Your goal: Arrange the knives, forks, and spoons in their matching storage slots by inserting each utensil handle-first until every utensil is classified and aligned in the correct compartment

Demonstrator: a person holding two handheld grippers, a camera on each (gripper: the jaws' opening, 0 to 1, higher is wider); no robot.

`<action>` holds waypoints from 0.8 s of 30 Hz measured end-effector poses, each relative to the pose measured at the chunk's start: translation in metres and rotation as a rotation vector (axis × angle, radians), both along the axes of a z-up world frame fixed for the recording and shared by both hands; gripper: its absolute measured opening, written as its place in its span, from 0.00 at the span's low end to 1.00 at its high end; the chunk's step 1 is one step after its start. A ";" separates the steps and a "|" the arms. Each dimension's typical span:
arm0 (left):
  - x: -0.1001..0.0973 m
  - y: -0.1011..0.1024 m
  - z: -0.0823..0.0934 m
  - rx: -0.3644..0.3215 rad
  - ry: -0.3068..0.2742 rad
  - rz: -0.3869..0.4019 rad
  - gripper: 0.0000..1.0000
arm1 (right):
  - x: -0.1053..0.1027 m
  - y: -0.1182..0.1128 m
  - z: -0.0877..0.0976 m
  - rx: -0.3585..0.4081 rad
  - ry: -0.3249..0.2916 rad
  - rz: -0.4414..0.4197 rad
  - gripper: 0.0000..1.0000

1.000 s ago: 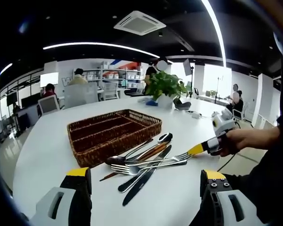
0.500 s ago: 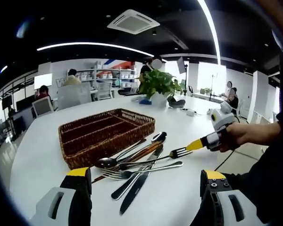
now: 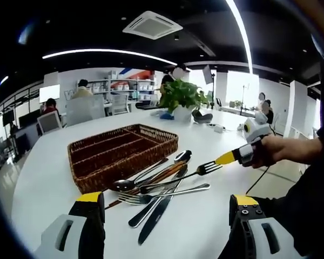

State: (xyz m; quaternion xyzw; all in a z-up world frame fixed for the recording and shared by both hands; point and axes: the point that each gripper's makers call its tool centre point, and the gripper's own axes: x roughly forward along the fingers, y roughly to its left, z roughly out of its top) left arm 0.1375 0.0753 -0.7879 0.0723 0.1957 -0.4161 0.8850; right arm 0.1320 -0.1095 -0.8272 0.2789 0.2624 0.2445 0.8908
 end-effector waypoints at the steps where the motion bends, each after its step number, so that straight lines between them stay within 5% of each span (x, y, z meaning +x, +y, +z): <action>1: 0.001 -0.001 -0.001 0.001 0.001 -0.003 1.00 | 0.000 0.000 0.002 0.014 -0.003 0.001 0.00; 11: 0.000 -0.010 0.003 -0.005 -0.007 -0.020 1.00 | 0.005 0.001 0.022 0.047 -0.041 -0.006 0.00; 24: 0.004 0.005 0.013 -0.012 -0.015 0.025 1.00 | 0.022 0.008 0.045 0.050 -0.094 0.005 0.00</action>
